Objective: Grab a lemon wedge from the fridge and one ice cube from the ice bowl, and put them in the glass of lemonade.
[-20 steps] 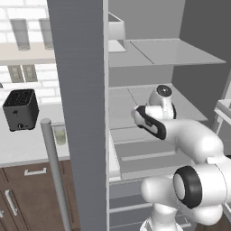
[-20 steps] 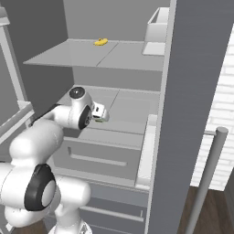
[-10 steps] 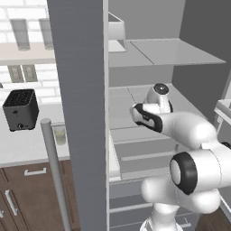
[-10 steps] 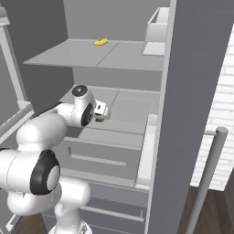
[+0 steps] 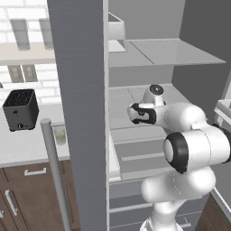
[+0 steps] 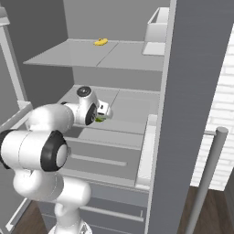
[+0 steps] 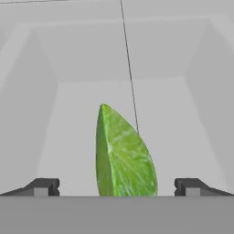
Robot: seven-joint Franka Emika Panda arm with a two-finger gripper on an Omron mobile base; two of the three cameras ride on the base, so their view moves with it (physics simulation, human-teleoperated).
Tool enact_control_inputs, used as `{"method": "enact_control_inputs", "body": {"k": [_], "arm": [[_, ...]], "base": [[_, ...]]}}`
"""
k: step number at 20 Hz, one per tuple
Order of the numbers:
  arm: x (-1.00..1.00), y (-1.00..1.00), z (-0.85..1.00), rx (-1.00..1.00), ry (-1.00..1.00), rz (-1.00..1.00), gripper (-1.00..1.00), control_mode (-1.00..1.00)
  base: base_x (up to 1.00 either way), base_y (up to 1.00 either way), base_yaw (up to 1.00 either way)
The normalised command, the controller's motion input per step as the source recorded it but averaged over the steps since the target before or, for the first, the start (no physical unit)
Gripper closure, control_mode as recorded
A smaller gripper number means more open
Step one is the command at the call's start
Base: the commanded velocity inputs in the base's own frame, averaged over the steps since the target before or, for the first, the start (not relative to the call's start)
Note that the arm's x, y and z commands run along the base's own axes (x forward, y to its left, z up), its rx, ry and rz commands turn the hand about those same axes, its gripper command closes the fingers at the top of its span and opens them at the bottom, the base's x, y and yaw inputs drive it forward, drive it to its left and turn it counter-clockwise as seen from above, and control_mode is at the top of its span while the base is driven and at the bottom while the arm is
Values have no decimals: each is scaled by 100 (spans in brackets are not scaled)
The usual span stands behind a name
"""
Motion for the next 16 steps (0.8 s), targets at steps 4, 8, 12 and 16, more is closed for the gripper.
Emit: {"method": "enact_control_inputs", "body": {"k": [4, 8, 12, 16], "arm": [[4, 0, -37, 0, 0, 0, -100, -100], [19, 0, -31, 0, 0, 0, -100, -100], [20, 0, -45, 0, 0, 1, 100, -100], [20, 0, -31, -1, -10, 0, 100, -100]], "base": [[0, 0, 0], [0, 0, 0], [0, 0, 0], [0, 0, 0]]}}
